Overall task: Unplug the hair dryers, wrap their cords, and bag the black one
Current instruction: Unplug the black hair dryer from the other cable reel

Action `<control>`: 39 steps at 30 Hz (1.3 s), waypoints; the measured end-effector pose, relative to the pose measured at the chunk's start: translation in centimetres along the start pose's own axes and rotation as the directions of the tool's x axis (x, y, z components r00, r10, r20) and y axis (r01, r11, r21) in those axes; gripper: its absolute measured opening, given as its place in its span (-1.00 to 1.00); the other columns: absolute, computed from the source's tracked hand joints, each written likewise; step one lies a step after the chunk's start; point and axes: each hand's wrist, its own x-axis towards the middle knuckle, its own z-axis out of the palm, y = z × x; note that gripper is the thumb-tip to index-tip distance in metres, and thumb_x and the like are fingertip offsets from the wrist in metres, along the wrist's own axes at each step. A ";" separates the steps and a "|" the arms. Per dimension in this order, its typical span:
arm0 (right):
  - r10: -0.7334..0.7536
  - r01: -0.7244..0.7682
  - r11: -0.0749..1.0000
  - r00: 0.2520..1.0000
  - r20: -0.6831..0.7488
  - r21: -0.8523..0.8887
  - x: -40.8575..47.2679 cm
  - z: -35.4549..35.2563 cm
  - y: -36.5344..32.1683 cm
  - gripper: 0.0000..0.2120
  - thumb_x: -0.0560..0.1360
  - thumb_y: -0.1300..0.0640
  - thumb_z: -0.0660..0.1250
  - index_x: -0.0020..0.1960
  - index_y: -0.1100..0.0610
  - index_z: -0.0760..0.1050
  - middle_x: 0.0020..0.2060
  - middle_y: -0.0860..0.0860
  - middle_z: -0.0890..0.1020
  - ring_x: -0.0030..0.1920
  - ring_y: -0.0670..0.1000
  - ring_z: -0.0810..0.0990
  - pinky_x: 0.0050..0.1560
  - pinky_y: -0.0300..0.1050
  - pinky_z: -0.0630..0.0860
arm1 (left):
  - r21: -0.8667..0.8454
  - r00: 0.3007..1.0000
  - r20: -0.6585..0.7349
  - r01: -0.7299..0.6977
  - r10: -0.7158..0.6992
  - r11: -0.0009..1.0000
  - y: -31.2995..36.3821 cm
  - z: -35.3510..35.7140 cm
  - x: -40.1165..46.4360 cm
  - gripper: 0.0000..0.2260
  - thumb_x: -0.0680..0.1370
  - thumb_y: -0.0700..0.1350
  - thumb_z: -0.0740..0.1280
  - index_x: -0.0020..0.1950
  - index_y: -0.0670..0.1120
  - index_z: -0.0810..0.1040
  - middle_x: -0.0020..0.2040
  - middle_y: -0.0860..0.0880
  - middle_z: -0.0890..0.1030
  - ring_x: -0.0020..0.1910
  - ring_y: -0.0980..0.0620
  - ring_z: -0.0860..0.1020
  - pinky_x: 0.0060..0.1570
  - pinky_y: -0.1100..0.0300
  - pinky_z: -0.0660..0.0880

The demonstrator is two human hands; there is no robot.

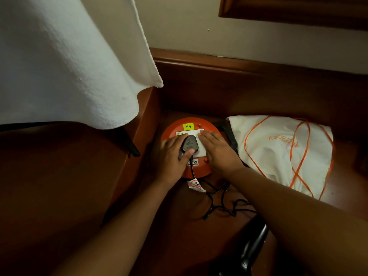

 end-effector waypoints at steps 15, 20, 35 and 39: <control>0.133 -0.118 0.949 0.991 -0.030 0.291 0.0 -0.6 -0.8 -0.53 0.60 0.30 0.11 0.50 0.12 0.21 0.50 0.05 0.24 0.52 0.05 0.11 0.44 -0.19 0.05 | -0.064 0.988 0.137 0.076 -0.066 0.995 0.8 -2.2 0.3 -0.51 0.54 0.01 0.36 0.45 0.01 0.37 0.38 -0.03 0.44 0.38 -0.08 0.32 0.31 0.06 0.33; 0.221 -0.216 0.862 0.974 0.044 0.458 -1.1 -1.9 -1.8 -0.47 0.58 0.20 0.21 0.51 0.08 0.16 0.48 0.08 0.27 0.47 0.10 0.22 0.43 -0.04 0.19 | 0.103 0.962 0.258 0.059 -0.084 0.993 0.8 -5.0 0.9 -0.38 0.51 -0.14 0.32 0.54 0.01 0.18 0.51 -0.04 0.24 0.48 -0.07 0.15 0.44 -0.03 0.18; 0.001 -0.026 0.972 0.994 0.108 0.234 0.1 -2.7 -3.3 -0.32 0.48 0.20 0.36 0.51 0.18 0.14 0.45 0.16 0.31 0.47 0.14 0.22 0.44 -0.04 0.15 | 0.213 0.860 0.511 -0.137 0.009 0.967 -0.4 -5.5 1.6 -0.22 0.52 0.17 0.34 0.58 0.04 -0.04 0.60 0.06 -0.05 0.56 0.01 -0.10 0.51 -0.09 0.03; -0.026 0.009 0.991 0.991 0.128 0.133 1.1 -2.7 -3.1 -0.30 0.45 0.16 0.41 0.50 0.16 0.18 0.40 0.16 0.37 0.42 0.17 0.28 0.40 0.00 0.20 | 0.183 0.845 0.535 -0.126 0.009 0.975 -0.9 -5.1 1.8 -0.18 0.51 0.15 0.37 0.59 0.02 -0.06 0.60 0.05 -0.06 0.56 0.01 -0.10 0.51 -0.05 0.03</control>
